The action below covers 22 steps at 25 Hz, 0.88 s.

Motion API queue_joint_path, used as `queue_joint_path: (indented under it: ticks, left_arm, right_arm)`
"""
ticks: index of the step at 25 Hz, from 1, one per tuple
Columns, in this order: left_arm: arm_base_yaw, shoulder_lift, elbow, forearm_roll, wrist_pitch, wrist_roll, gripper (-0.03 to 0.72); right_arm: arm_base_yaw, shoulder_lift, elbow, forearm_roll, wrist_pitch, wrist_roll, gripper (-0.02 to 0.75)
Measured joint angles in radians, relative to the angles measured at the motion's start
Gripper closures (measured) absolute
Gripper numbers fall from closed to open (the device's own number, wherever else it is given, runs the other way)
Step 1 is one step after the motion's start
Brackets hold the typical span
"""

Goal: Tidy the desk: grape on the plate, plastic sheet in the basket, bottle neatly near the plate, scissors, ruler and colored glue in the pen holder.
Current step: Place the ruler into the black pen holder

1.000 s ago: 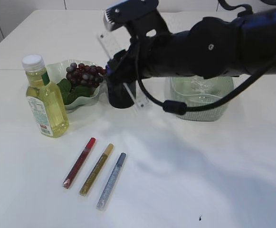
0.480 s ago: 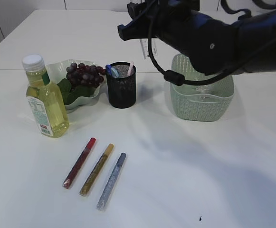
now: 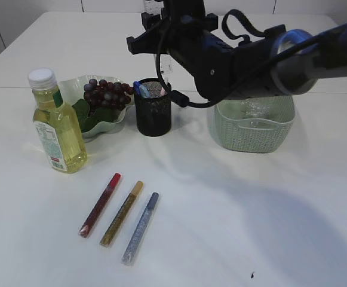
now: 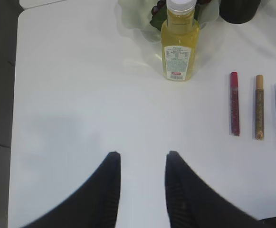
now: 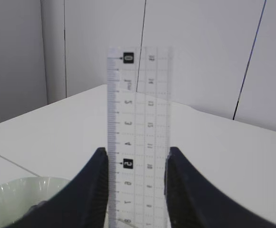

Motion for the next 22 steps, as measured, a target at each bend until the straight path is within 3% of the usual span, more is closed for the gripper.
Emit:
queue_joint_path:
  ticks: [11,22]
  left_arm:
    - [0.0,0.0,0.0,0.008,-0.002,0.002,0.452]
    - [0.0,0.0,0.0,0.014,-0.002,0.002,0.452]
  right_arm:
    - [-0.01,0.133,-0.161,-0.005,0.0,0.119,0.449]
    - [-0.036,0.182,-0.193,-0.063,-0.004,0.249,0.45]
